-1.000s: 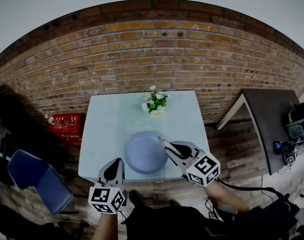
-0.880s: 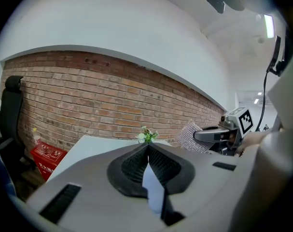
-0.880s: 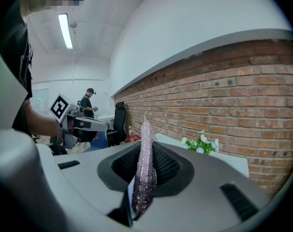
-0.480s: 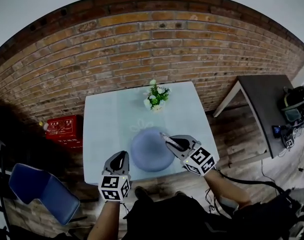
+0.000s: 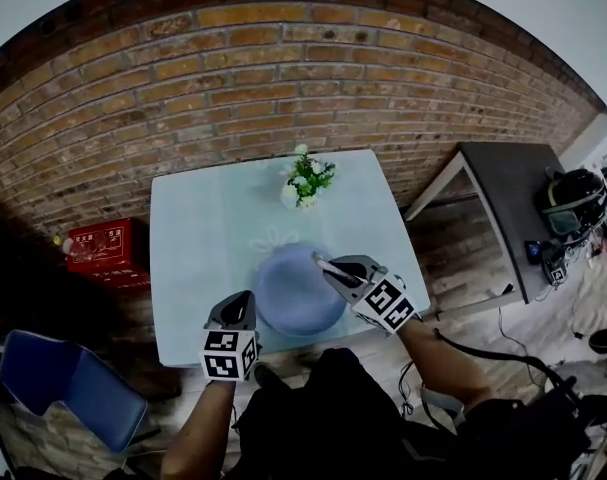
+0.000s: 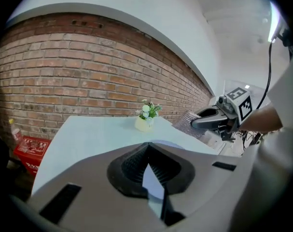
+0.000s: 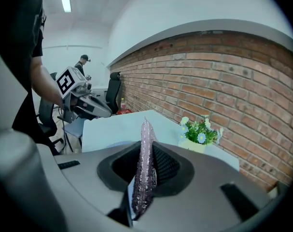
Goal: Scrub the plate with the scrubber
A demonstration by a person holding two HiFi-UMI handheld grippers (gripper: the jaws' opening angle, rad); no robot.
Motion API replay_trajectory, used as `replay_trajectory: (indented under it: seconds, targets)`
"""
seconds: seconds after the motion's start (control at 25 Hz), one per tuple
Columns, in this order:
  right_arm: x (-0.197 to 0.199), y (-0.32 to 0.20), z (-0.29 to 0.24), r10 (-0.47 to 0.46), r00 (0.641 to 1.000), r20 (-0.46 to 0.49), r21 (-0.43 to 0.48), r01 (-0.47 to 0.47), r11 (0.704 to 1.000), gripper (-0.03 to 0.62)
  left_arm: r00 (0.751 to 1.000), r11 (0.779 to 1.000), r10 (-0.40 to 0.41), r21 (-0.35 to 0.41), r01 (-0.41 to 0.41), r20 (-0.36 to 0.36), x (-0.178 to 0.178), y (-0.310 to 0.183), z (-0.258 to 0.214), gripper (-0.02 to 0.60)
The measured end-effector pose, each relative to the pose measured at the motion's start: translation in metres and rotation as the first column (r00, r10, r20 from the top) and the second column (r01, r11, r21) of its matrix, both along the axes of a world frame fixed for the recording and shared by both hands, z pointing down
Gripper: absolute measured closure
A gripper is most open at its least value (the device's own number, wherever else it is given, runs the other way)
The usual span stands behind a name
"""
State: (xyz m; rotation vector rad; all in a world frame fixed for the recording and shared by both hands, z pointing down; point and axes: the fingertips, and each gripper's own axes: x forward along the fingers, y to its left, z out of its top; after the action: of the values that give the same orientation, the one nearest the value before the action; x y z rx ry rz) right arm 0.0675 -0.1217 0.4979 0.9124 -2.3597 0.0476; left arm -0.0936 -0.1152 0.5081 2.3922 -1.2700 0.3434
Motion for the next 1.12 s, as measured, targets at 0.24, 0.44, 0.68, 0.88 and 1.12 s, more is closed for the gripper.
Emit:
replay_trajectory:
  seconds: [0.24, 0.44, 0.68, 0.88, 1.12]
  targets:
    - [0.001, -0.014, 0.031, -0.103, 0.986, -0.131, -0.035, 0.099, 0.994, 0.527, 0.999, 0.999, -0.022, -0.044, 0.023, 0.026, 0.002, -0.009, 0.021, 0.571]
    - [0.003, -0.022, 0.06, -0.253, 0.922, -0.293, -0.037, 0.254, 0.967, 0.527, 0.994, 0.992, -0.061, -0.102, 0.07, 0.088, 0.003, -0.015, 0.047, 0.569]
    - [0.001, -0.033, 0.083, -0.377, 0.83, -0.411, -0.031, 0.401, 0.916, 0.526, 0.988, 0.984, -0.093, -0.141, 0.111, 0.125, 0.009, -0.01, 0.074, 0.569]
    - [0.003, -0.034, 0.104, -0.462, 0.722, -0.515, -0.045, 0.515, 0.856, 0.528, 0.982, 0.969, -0.122, -0.195, 0.149, 0.141, 0.013, 0.0, 0.094, 0.563]
    - [0.008, -0.032, 0.132, -0.519, 0.579, -0.628, -0.083, 0.614, 0.785, 0.528, 0.981, 0.963, -0.105, -0.23, 0.141, 0.163, 0.02, 0.011, 0.116, 0.549]
